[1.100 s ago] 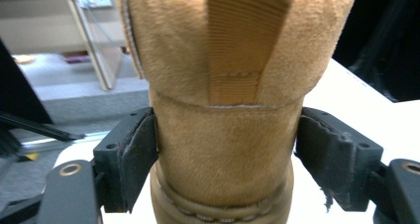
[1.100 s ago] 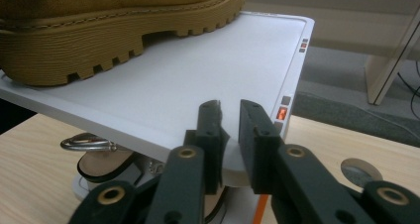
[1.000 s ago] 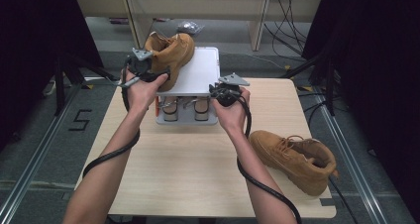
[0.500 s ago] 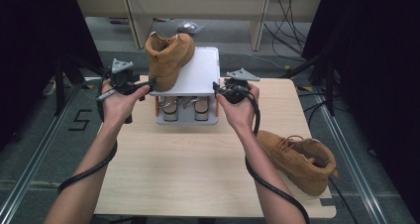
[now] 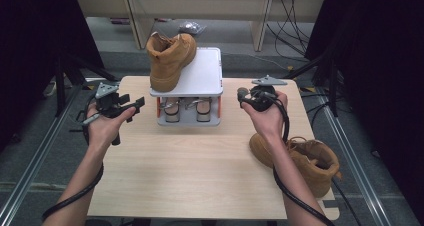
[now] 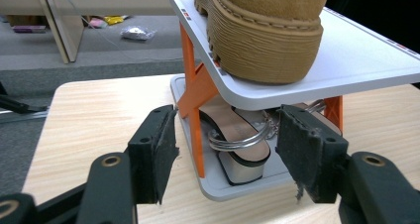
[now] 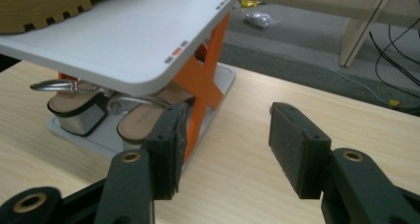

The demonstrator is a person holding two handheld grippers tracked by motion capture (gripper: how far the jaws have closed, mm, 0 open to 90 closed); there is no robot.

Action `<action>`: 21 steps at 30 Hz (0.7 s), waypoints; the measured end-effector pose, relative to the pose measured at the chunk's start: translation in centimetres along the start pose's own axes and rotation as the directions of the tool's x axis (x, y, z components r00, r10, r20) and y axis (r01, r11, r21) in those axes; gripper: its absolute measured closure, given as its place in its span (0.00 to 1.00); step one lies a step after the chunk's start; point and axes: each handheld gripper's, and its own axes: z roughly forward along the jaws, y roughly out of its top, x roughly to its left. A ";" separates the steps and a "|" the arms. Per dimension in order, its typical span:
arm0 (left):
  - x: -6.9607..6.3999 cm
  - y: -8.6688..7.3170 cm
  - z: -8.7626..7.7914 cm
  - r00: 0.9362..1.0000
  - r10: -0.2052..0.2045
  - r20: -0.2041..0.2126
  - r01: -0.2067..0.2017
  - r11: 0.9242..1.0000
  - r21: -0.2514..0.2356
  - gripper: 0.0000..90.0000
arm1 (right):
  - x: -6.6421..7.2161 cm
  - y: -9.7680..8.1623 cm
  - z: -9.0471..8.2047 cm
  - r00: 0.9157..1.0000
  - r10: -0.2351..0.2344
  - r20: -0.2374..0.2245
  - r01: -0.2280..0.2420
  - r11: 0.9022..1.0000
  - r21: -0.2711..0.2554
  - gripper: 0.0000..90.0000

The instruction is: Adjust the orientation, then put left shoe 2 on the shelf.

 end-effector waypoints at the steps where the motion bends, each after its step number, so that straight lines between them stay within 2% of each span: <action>1: 0.0 -0.2 0.0 1.000 0.002 0.000 -0.002 1.000 0.002 0.44 | -0.2 -0.1 -0.2 1.000 -0.003 0.000 0.003 1.000 0.007 0.55; 2: 0.0 -0.2 0.0 1.000 0.002 0.000 -0.002 1.000 0.002 0.44 | -0.2 -0.1 -0.2 1.000 -0.003 0.000 0.003 1.000 0.007 0.55; 3: 0.1 -0.4 0.0 1.000 0.004 0.001 -0.004 1.000 0.004 0.44 | -0.7 -0.3 -0.7 1.000 -0.025 0.012 0.025 0.999 0.022 0.55; 5: 0.1 -0.6 0.0 1.000 0.007 0.003 -0.007 1.000 0.003 0.44 | -0.8 -0.3 -1.0 1.000 -0.015 0.010 0.014 0.999 0.049 0.55; 6: 0.1 -0.6 -0.1 1.000 0.007 0.004 -0.007 1.000 0.000 0.45 | -0.7 -0.4 -1.2 1.000 0.007 0.009 -0.008 0.998 0.060 0.55; 8: 0.1 -0.8 -0.2 1.000 0.010 0.007 -0.010 1.000 0.001 0.45 | -1.2 -0.6 -1.4 1.000 -0.017 0.012 0.016 0.997 0.075 0.55; 12: 0.1 -1.0 -0.3 1.000 0.015 0.004 -0.015 1.000 0.001 0.44 | -1.9 -1.0 -1.6 1.000 -0.006 -0.004 0.006 0.994 0.105 0.55; 14: 0.1 -1.2 -0.3 1.000 0.014 0.006 -0.014 1.000 0.004 0.44 | -2.3 -1.3 -1.7 1.000 -0.009 0.004 0.009 0.995 0.103 0.55; 17: -0.1 -1.5 -0.3 1.000 0.018 0.017 -0.019 1.000 0.010 0.44 | -2.9 -1.7 -2.1 1.000 -0.003 0.004 0.002 0.992 0.129 0.55; 18: -0.2 -1.6 -0.3 1.000 0.018 0.020 -0.018 1.000 0.008 0.44 | -3.2 -1.8 -2.3 1.000 -0.025 0.000 0.024 0.988 0.153 0.55; 20: -0.3 -1.9 -0.4 1.000 0.017 0.027 -0.017 1.000 0.008 0.44 | -3.4 -2.2 -2.5 1.000 0.000 0.012 -0.002 0.985 0.173 0.55; 21: -0.3 -1.9 -0.5 0.999 0.017 0.027 -0.017 1.000 0.008 0.44 | -3.6 -2.3 -2.6 1.000 -0.011 0.008 0.009 0.982 0.186 0.55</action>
